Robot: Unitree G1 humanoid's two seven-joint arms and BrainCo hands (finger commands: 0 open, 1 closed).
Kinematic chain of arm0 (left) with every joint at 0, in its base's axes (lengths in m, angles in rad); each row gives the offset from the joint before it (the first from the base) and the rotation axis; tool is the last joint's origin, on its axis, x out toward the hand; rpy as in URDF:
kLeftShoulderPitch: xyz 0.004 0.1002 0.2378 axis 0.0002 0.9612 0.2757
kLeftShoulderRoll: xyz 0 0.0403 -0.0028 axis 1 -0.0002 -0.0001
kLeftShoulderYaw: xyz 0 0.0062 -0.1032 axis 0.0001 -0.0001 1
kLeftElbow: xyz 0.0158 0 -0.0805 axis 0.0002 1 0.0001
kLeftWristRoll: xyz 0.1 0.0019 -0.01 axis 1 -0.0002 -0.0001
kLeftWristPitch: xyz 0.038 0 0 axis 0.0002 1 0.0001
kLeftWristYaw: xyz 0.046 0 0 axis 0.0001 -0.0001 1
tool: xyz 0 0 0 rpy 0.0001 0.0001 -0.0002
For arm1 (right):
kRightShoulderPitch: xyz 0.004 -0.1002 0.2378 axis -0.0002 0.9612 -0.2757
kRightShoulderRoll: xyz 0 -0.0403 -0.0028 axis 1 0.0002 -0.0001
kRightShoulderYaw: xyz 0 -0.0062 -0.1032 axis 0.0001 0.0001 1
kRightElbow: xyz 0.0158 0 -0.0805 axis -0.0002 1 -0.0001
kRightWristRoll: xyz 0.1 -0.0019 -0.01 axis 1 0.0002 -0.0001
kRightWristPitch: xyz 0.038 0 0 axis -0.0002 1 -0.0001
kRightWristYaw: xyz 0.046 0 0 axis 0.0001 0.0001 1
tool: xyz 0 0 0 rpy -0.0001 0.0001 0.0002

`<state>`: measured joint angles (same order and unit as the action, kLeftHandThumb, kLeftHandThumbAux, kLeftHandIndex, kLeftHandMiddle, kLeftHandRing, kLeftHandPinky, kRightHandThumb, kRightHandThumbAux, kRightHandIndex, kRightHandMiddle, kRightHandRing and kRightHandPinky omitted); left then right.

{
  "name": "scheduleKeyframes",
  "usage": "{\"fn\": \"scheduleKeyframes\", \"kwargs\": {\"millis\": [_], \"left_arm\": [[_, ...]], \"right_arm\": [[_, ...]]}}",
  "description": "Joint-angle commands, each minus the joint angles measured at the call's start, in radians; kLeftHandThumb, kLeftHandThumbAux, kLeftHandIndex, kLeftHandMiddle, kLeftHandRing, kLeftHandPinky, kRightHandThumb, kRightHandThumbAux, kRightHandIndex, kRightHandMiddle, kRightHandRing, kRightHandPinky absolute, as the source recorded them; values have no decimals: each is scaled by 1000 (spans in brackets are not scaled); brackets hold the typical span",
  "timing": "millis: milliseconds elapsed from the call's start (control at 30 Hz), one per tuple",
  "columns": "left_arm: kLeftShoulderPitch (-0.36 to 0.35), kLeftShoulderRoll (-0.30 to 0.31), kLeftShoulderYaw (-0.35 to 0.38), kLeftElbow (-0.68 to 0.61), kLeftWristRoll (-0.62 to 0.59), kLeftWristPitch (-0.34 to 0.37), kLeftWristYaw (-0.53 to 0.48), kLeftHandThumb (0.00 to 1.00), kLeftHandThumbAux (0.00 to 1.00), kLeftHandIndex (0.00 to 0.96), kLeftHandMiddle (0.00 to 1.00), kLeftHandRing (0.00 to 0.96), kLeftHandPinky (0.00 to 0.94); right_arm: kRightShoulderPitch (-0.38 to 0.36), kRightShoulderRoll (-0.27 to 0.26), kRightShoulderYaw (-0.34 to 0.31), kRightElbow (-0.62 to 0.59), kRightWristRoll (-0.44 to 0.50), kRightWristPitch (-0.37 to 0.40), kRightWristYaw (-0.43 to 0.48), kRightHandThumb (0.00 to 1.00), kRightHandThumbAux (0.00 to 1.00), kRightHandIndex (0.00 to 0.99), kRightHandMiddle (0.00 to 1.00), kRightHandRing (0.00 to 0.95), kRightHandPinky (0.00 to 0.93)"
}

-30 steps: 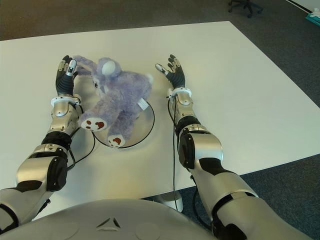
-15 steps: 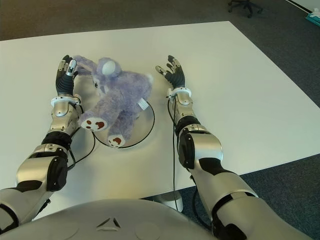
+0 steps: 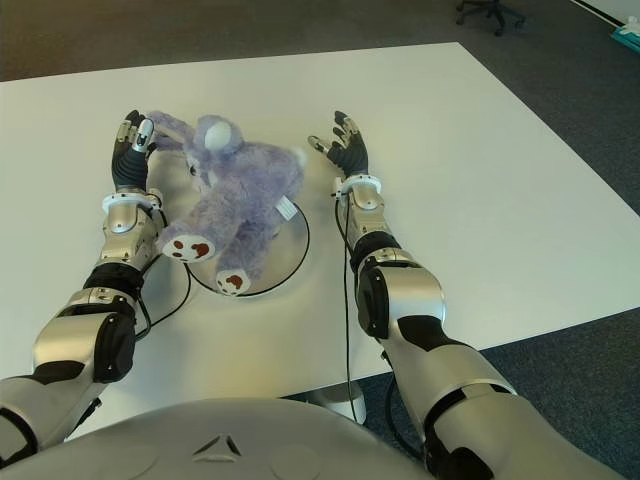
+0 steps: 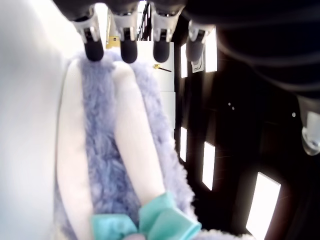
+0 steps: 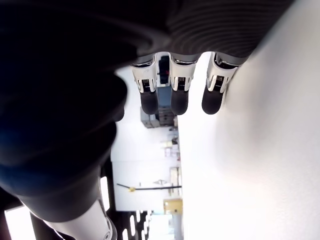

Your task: Put the doll into the plate.

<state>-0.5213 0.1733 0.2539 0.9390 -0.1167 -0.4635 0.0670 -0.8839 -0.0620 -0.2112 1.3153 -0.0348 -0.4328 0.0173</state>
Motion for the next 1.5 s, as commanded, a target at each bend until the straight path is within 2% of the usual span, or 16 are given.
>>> {"fn": "scheduleKeyframes", "kwargs": {"millis": [33,233,333,667,1167,1500], "left_arm": [[124,-45,-3,63,-1,13,-8,0,416,0,64,40,0],[122,-45,-3,65,-1,13,-7,0,417,0,67,42,4],[119,-45,-2,67,-2,13,-9,0,413,0,65,42,0],[115,-45,6,72,-13,12,-24,0,432,0,66,37,0],[110,-43,8,77,-8,4,-24,0,437,0,69,43,0],[108,-41,5,82,-5,-7,-25,0,429,0,70,42,0]], "right_arm": [[43,10,8,28,-10,53,0,260,865,104,80,61,82],[42,13,7,27,-6,50,1,314,872,114,89,64,79],[45,16,9,26,-7,40,4,382,870,129,96,68,81],[46,19,19,26,-13,36,-1,440,870,136,118,86,110],[47,24,28,25,-14,25,-2,452,856,143,131,98,116],[48,24,39,24,-16,19,-9,382,838,136,110,85,112]]}}
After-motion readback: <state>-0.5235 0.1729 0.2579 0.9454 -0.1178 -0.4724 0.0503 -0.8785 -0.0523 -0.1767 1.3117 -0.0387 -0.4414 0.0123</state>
